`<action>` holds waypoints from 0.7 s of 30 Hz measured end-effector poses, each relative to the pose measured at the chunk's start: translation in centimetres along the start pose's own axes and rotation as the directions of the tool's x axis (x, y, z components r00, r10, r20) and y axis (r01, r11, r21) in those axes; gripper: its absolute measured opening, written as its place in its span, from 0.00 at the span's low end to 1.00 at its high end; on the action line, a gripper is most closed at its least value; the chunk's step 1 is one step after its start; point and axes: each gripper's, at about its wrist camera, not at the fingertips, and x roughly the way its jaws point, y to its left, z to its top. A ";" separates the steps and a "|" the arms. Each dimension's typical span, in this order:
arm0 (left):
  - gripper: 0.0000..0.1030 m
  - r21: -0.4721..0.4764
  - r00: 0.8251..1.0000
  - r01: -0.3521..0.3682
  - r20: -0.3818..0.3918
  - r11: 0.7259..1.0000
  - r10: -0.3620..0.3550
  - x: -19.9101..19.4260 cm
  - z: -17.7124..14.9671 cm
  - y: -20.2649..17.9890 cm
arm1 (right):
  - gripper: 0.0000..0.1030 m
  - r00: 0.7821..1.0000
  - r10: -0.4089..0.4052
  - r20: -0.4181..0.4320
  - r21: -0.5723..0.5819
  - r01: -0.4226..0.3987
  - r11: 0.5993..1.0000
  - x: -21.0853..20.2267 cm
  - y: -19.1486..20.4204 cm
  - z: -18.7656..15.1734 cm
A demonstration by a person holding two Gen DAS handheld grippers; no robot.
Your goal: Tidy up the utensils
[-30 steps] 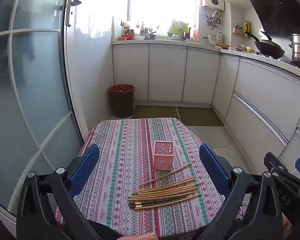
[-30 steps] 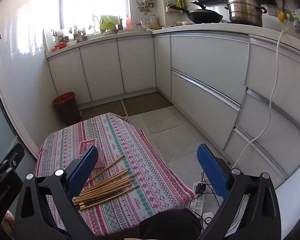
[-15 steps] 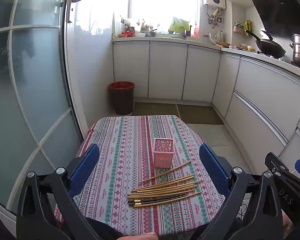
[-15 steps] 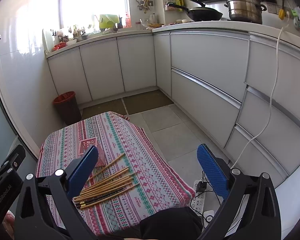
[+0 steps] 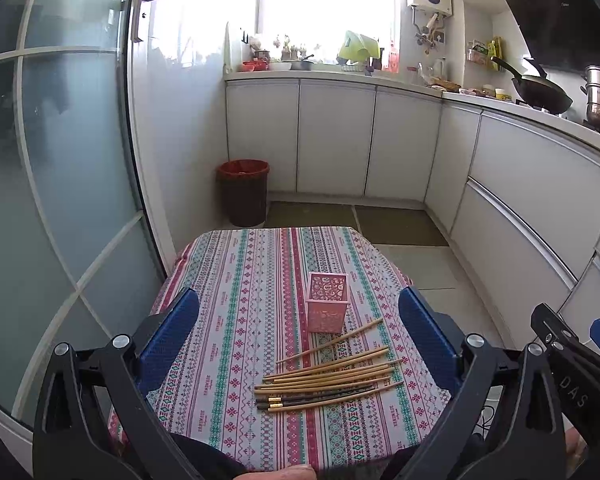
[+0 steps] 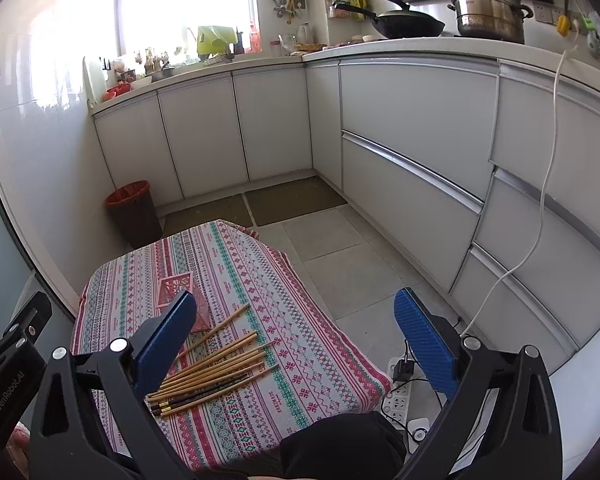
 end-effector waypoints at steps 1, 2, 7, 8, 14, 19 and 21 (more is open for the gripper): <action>0.93 0.001 1.000 0.000 -0.001 1.000 0.000 0.0 -0.1 0.0 | 0.94 1.000 0.000 -0.002 0.001 0.000 1.000 0.1 0.0 0.0; 0.93 -0.001 1.000 0.000 -0.001 1.000 0.000 0.0 -0.1 0.0 | 0.94 1.000 0.001 -0.004 0.003 -0.001 1.000 0.1 0.0 -0.1; 0.93 -0.001 1.000 0.004 -0.006 1.000 -0.004 0.1 -0.1 0.0 | 0.94 1.000 0.002 -0.009 0.008 -0.002 1.000 0.3 -0.2 0.0; 0.93 0.000 1.000 0.004 -0.007 1.000 -0.004 0.1 -0.1 0.0 | 0.94 1.000 0.003 -0.010 0.009 -0.003 1.000 0.4 -0.2 -0.1; 0.93 0.001 1.000 0.003 -0.010 1.000 -0.003 0.2 -0.2 -0.1 | 0.94 1.000 0.004 -0.019 0.013 -0.004 1.000 0.6 -0.3 0.0; 0.93 0.002 1.000 0.002 -0.019 1.000 -0.002 0.5 -0.3 -0.1 | 0.94 1.000 0.004 -0.027 0.014 -0.003 1.000 0.9 -0.3 -0.1; 0.93 0.002 1.000 0.002 -0.022 1.000 -0.001 0.5 -0.2 -0.1 | 0.94 1.000 0.003 -0.028 0.014 -0.002 1.000 1.0 -0.2 -0.2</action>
